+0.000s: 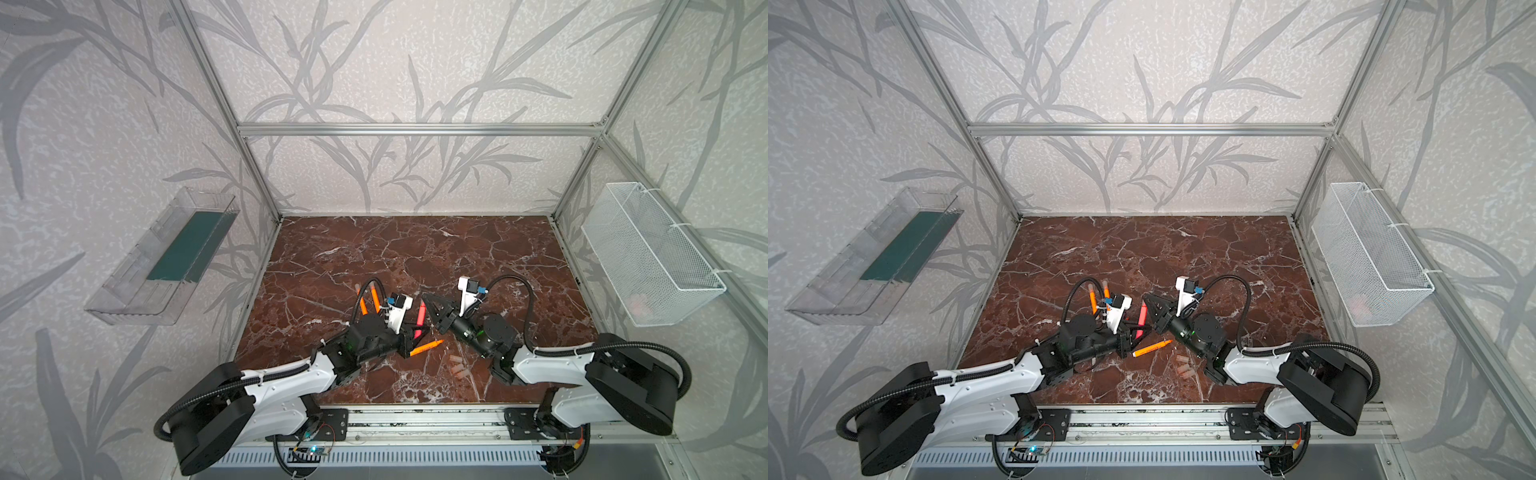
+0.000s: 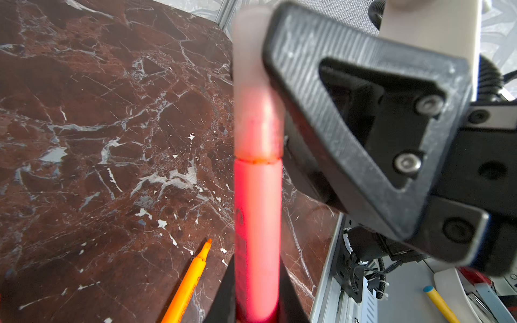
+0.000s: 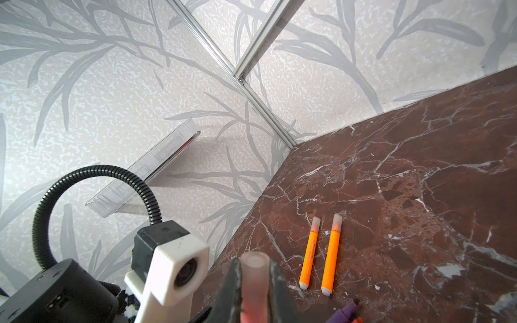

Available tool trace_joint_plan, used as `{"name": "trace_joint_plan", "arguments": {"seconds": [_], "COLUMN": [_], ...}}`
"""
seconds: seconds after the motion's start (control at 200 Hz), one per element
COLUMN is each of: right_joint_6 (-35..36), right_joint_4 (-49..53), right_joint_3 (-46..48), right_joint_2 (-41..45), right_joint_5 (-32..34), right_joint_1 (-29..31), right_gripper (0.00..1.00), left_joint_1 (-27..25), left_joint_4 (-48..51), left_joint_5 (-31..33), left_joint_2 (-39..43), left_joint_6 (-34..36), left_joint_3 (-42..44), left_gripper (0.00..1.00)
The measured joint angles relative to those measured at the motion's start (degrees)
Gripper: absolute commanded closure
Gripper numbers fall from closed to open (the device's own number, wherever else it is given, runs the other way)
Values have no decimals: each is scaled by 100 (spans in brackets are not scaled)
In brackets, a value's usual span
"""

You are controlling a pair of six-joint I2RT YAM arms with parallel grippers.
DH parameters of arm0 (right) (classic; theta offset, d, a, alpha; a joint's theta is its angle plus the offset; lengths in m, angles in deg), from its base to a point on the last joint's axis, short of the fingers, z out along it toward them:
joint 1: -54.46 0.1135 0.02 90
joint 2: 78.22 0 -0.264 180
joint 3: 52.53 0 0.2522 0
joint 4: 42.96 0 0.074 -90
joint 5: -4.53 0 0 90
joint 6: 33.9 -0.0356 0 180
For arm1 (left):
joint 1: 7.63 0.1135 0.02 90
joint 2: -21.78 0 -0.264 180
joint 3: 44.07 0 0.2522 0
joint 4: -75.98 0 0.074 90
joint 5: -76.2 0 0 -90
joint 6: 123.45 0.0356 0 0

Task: Insert the pens into the pen caps
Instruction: 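Push the cap down onto the pink highlighter tip with the right gripper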

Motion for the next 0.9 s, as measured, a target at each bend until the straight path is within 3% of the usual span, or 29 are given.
{"name": "trace_joint_plan", "arguments": {"seconds": [0.24, 0.365, 0.53, 0.61, 0.775, 0.9], "right_joint_6": [162, 219, 310, 372, 723, 979], "right_joint_4": [-160, 79, 468, 739, 1451, 2210], "right_joint_3": [7, 72, 133, 201, 256, 197], "right_joint_2": [-101, -111, 146, 439, 1366, 2188], "right_joint_5": [649, 511, 479, 470, 463, 496], "right_joint_1": [310, 542, 551, 549, 549, 549], "right_gripper": [76, 63, 37, 28, 20, 23], "left_joint_1": [74, 175, 229, 229, 229, 229], "left_joint_4": [-2, -168, -271, -356, -413, -444], "left_joint_5": [-245, -136, 72, 199, 378, 369], "left_joint_2": [-2, 7, 76, 127, 122, 48], "left_joint_6": [-79, -35, 286, 516, 942, 1211], "left_joint_3": [0, -90, -61, 0, 107, 122], "left_gripper": [100, 100, 100, 100, 100, 100]}}
